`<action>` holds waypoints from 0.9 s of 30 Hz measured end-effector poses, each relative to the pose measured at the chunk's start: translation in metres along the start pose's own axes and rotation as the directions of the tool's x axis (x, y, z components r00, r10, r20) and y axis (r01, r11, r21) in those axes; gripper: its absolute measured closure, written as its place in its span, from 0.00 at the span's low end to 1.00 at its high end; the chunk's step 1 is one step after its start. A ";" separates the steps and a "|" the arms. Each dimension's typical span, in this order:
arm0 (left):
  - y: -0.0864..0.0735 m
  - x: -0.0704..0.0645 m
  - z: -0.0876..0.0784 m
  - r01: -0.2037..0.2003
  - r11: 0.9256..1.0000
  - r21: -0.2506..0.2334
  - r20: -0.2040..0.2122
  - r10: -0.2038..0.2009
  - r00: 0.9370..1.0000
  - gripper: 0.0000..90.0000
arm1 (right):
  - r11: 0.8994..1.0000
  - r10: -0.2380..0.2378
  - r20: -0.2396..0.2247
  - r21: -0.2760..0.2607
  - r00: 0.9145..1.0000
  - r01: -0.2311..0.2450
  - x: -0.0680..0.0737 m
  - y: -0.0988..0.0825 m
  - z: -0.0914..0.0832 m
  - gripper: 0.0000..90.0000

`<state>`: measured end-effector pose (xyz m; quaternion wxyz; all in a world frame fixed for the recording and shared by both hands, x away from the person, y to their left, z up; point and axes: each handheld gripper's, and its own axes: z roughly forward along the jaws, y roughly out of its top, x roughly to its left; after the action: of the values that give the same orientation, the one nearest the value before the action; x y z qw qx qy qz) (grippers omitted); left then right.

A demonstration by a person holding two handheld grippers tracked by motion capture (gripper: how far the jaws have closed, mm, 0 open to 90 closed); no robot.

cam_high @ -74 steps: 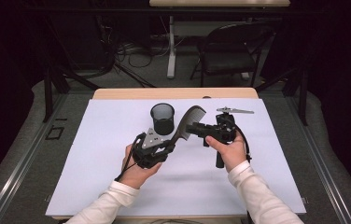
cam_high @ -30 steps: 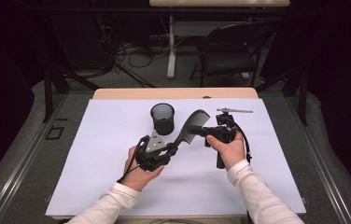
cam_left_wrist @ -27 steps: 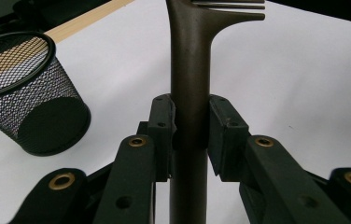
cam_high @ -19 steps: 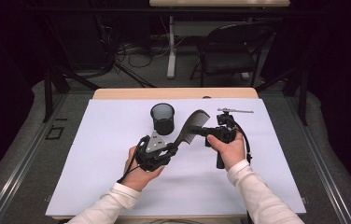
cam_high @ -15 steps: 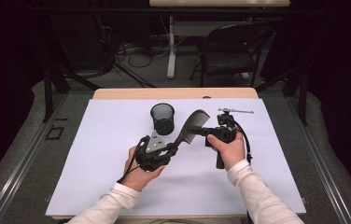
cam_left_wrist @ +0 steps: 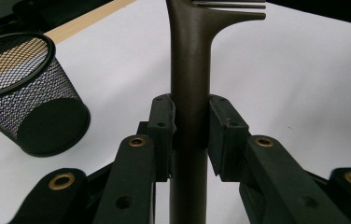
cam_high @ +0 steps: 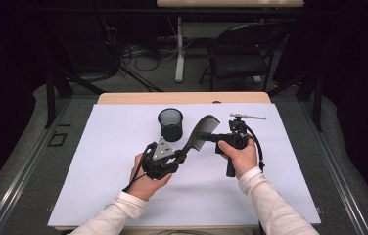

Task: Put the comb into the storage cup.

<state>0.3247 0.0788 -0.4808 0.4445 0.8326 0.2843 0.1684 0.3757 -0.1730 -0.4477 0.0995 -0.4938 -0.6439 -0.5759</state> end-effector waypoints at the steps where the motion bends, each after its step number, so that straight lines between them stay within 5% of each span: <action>1: 0.000 0.000 0.000 0.000 1.000 0.000 0.000 0.000 1.000 0.81 | 1.000 0.000 0.000 0.000 1.000 0.000 0.000 0.000 0.000 0.97; 27: -0.001 0.000 0.001 -0.002 1.000 -0.008 -0.005 0.002 1.000 0.80 | 1.000 0.021 -0.005 -0.008 1.000 -0.021 0.000 -0.002 0.000 0.97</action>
<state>0.3250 0.0787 -0.4820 0.4468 0.8307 0.2840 0.1722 0.3744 -0.1725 -0.4485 0.1053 -0.4993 -0.6363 -0.5786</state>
